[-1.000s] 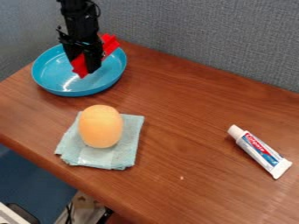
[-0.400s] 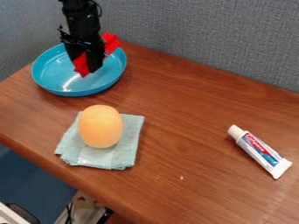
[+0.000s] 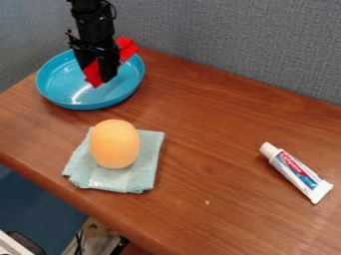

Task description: Put the red object on the blue plate

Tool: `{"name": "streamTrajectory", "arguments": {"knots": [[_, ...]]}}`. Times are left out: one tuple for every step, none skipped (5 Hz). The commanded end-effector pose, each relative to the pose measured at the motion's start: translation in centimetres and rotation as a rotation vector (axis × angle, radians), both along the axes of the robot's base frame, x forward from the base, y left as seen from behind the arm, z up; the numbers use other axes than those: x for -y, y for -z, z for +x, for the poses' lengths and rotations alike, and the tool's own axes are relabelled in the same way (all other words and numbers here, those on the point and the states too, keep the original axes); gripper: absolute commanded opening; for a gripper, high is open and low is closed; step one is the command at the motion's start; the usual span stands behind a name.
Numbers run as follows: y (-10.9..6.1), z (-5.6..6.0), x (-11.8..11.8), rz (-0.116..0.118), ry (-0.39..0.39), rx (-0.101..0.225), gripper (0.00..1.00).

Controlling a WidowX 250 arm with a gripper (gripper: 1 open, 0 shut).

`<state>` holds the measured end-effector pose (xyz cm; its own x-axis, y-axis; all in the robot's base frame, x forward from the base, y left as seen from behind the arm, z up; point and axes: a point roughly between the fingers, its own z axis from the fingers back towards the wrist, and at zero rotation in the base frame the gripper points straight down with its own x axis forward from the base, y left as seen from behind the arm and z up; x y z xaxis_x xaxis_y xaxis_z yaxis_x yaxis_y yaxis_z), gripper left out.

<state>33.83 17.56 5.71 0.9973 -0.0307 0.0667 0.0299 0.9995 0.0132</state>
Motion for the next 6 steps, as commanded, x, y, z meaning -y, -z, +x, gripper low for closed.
{"name": "streamTrajectory", "arguments": {"knots": [[-2.03,0.98,-0.03,0.031,0.010,0.057,0.00],[-2.02,1.12,-0.05,0.031,0.008,0.059,0.00],[-1.85,1.38,-0.20,0.032,0.005,0.061,0.00],[-1.42,1.76,-0.53,0.033,0.003,0.060,0.00],[-1.76,1.66,-0.43,0.031,0.001,0.068,0.00],[-2.10,1.56,-0.31,0.029,0.001,0.074,0.00]]}}
